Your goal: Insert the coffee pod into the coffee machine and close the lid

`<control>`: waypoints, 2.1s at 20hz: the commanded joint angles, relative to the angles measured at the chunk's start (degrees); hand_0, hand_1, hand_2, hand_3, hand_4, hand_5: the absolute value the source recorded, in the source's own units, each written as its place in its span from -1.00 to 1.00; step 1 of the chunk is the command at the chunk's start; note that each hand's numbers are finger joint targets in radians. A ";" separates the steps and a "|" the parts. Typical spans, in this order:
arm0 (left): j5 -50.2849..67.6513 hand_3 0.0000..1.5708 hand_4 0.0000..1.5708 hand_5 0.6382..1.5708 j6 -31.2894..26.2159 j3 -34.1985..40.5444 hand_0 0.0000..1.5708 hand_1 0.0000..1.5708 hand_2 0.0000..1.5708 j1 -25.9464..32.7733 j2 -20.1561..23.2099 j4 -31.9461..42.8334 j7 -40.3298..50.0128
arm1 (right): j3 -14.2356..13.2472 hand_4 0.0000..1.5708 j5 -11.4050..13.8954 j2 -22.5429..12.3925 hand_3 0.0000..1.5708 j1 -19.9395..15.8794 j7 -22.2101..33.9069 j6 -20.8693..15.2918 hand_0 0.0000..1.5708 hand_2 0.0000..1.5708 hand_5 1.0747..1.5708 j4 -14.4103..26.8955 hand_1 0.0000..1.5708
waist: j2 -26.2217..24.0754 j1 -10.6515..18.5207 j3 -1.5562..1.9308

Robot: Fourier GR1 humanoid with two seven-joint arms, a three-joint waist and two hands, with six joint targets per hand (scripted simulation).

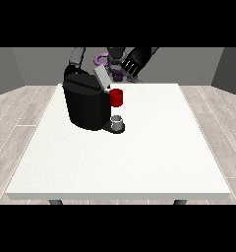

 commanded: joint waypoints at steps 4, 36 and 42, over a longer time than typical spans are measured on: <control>-2.05 0.59 -0.39 1.00 2.53 -0.05 0.56 0.56 0.63 -2.20 1.58 2.15 -1.06 | 0.15 -1.00 1.08 0.57 -1.00 -2.12 2.60 -1.79 -1.00 -1.00 1.00 -3.60 -1.00 | 3.77 -2.17 -0.01; -3.34 0.53 -0.48 1.00 4.24 1.11 0.56 0.56 0.60 -11.14 1.72 7.29 -3.21 | -6.38 -0.79 -1.95 -3.75 -1.00 -10.68 4.74 -0.52 -1.00 -1.00 1.00 -3.53 -1.00 | 11.45 -3.57 -0.01; -3.13 0.52 -0.55 1.00 1.85 3.44 0.55 0.55 0.58 -15.52 9.15 9.35 -5.71 | -4.17 -1.00 -0.59 -2.10 -1.00 -10.94 5.38 -1.35 -1.00 -1.00 1.00 -5.29 -1.00 | 14.31 -5.22 -0.01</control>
